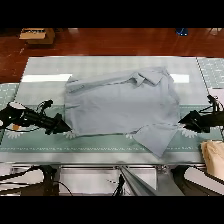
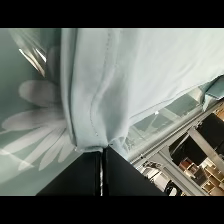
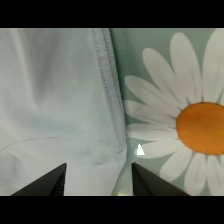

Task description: Fold the shirts.

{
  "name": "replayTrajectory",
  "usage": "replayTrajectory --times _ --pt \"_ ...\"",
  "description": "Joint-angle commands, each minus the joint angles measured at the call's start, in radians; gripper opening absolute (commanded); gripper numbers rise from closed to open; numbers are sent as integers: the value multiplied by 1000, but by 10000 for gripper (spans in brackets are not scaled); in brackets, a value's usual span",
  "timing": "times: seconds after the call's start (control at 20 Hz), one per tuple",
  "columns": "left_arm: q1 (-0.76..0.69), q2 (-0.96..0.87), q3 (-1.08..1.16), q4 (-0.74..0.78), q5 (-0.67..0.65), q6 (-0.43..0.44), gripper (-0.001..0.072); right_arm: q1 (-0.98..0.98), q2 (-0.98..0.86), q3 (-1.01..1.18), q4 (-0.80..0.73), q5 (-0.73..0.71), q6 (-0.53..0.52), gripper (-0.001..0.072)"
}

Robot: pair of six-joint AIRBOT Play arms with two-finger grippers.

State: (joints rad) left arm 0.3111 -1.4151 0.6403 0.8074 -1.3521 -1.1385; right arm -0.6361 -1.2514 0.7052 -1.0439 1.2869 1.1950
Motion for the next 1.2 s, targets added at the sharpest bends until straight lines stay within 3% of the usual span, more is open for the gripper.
replayTrajectory --times 0.0,0.1,0.15,0.25,0.4,0.5,0.65,0.8,0.95,1.15 --pt "1 1 19 -46 -4 21 19 13 2 -85 59 -124 4 485" --pt "1 1 41 -111 -2 31 19 76 2 -109 60 -193 36 450" --pt "2 1 58 -128 -2 31 19 122 1 -112 60 -235 59 354" --pt "2 1 103 -135 -26 31 19 193 4 -93 116 -267 57 31" --pt "10 48 242 -141 -84 31 18 221 74 63 158 -159 -40 33" --pt "16 134 383 -182 -111 31 18 220 184 239 167 -113 -46 32" --pt "21 297 691 -281 -101 31 18 220 365 520 212 -165 -41 32" --pt "19 458 1026 -290 20 27 18 220 507 774 198 -249 36 32" --pt "19 592 1234 -208 158 -15 18 220 586 959 116 -272 148 32" --pt "19 752 1304 93 150 -214 18 220 641 1111 -51 -232 267 32"
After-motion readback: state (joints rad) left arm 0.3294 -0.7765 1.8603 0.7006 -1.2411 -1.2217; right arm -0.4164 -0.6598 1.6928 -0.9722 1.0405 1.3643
